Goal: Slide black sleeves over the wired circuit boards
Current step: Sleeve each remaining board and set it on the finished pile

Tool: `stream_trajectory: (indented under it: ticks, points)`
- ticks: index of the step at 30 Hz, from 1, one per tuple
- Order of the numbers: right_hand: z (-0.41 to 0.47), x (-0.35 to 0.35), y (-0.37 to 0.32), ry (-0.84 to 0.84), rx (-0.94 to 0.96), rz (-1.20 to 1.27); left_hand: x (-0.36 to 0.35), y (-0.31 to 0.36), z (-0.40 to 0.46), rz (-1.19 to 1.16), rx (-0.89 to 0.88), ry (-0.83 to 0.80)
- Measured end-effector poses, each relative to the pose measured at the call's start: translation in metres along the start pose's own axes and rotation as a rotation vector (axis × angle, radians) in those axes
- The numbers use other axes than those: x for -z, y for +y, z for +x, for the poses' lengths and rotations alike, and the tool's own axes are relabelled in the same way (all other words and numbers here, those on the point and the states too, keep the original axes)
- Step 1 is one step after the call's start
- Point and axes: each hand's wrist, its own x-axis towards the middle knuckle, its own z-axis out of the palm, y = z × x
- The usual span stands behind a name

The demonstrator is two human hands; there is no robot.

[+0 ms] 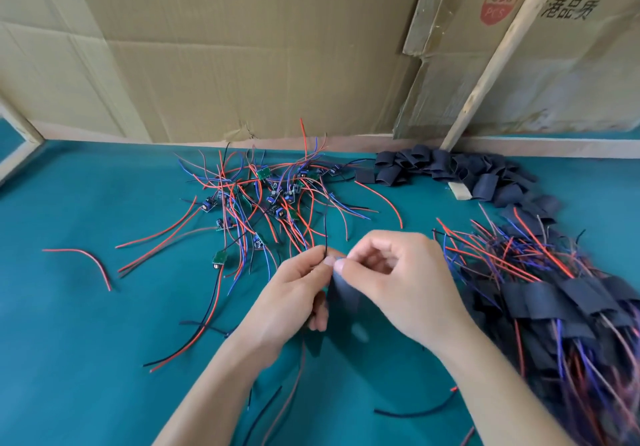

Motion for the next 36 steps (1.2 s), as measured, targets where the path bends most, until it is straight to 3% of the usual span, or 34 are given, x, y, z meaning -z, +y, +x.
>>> stream_trajectory:
  ticks: [6, 8, 13, 17, 20, 24, 26, 30, 36]
  points:
    - [-0.014, -0.019, 0.016, 0.338, -0.002, 0.057, -0.002, 0.001, 0.000, 0.028, 0.029, -0.049]
    - [-0.019, -0.022, 0.017, 0.324, -0.019, 0.120, -0.003, 0.000, 0.000, 0.042, 0.037, -0.052]
    - [-0.024, -0.020, 0.019, 0.066, -0.137, 0.555, 0.002, -0.003, 0.000, 0.011, 0.018, 0.021]
    - [-0.022, -0.013, 0.016, -0.043, -0.131, 0.613, 0.004, -0.001, -0.001, -0.011, 0.010, -0.044]
    - [-0.018, -0.001, 0.015, 0.058, -0.139, 0.650, 0.001, -0.001, -0.002, 0.030, 0.005, -0.102]
    - [-0.009, 0.024, 0.022, 0.375, -0.208, 0.933, 0.002, 0.000, -0.003, 0.077, -0.018, -0.199]
    - [-0.007, 0.027, 0.024, 0.456, -0.240, 1.017, 0.002, 0.000, -0.003, 0.105, -0.018, -0.262]
    - [-0.006, 0.022, 0.023, 0.441, -0.283, 1.091, 0.001, -0.001, -0.005, 0.144, 0.011, -0.357]
    - [-0.006, 0.022, 0.028, 0.328, -0.288, 1.053, 0.003, 0.001, -0.006, 0.143, 0.020, -0.368]
